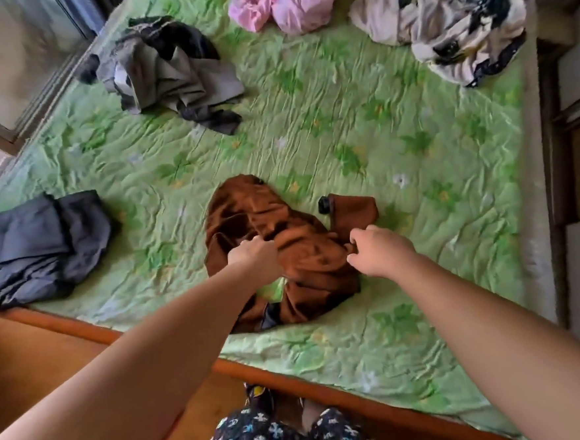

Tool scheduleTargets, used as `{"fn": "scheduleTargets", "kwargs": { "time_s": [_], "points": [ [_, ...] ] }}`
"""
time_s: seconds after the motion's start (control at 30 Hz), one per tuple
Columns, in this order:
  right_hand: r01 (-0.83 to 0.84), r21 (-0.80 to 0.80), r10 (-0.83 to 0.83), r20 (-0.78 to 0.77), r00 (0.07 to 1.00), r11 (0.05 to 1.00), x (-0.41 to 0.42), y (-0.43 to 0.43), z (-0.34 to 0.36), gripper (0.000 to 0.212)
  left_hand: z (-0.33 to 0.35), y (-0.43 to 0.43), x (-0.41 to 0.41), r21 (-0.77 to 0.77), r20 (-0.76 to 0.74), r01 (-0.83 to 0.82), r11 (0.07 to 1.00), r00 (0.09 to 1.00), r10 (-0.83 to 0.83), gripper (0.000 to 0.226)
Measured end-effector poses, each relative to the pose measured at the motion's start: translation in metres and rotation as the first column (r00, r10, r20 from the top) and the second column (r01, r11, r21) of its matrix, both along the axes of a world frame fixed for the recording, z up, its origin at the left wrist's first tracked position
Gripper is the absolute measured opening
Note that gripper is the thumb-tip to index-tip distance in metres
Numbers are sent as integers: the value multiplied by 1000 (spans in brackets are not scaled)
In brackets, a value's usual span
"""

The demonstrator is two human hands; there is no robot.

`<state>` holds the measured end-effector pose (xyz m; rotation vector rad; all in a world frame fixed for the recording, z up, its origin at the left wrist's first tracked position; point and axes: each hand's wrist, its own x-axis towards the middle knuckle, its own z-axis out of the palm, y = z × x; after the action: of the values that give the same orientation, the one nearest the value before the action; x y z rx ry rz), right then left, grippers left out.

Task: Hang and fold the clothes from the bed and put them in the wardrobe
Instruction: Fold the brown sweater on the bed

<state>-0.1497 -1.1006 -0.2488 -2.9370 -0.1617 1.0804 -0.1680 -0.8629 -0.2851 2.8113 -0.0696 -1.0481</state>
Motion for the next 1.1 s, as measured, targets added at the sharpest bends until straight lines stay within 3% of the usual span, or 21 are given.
{"fn": "scheduleTargets", "kwargs": {
  "time_s": [0.23, 0.53, 0.63, 0.7, 0.73, 0.8, 0.87, 0.9, 1.0, 1.1],
  "points": [
    [-69, 44, 71, -37, 997, 997, 69, 37, -97, 47, -85, 23, 47, 23, 1, -156, 988, 988, 156, 43],
    [-69, 181, 72, -8, 997, 981, 156, 117, -223, 34, -180, 66, 117, 109, 76, -282, 953, 959, 275, 45],
    [202, 302, -211, -3, 977, 932, 172, 131, -254, 27, -202, 78, 132, 54, 73, -370, 928, 928, 366, 45],
    [434, 416, -453, -58, 890, 799, 176, 134, -266, 20, -212, 86, 137, -48, 53, -491, 870, 869, 493, 51],
    [527, 451, -531, -129, 837, 720, 176, 134, -268, 27, -216, 91, 137, -94, 47, -555, 827, 827, 560, 56],
    [641, 456, -555, -325, 766, 618, 170, 132, -266, 61, -218, 99, 135, -143, 51, -641, 754, 756, 652, 68],
    [670, 433, -472, -484, 737, 603, 161, 132, -257, 76, -216, 105, 130, -176, 39, -680, 712, 718, 695, 72],
    [656, 433, -424, -519, 742, 618, 157, 132, -251, 71, -214, 105, 127, -182, 11, -683, 707, 718, 696, 67],
    [562, 454, -343, -478, 809, 691, 145, 132, -224, 27, -198, 101, 113, -232, -114, -667, 708, 742, 661, 36],
    [499, 455, -316, -420, 851, 738, 131, 127, -190, 16, -168, 98, 95, -352, -193, -669, 654, 736, 649, 9]
  ]
}}
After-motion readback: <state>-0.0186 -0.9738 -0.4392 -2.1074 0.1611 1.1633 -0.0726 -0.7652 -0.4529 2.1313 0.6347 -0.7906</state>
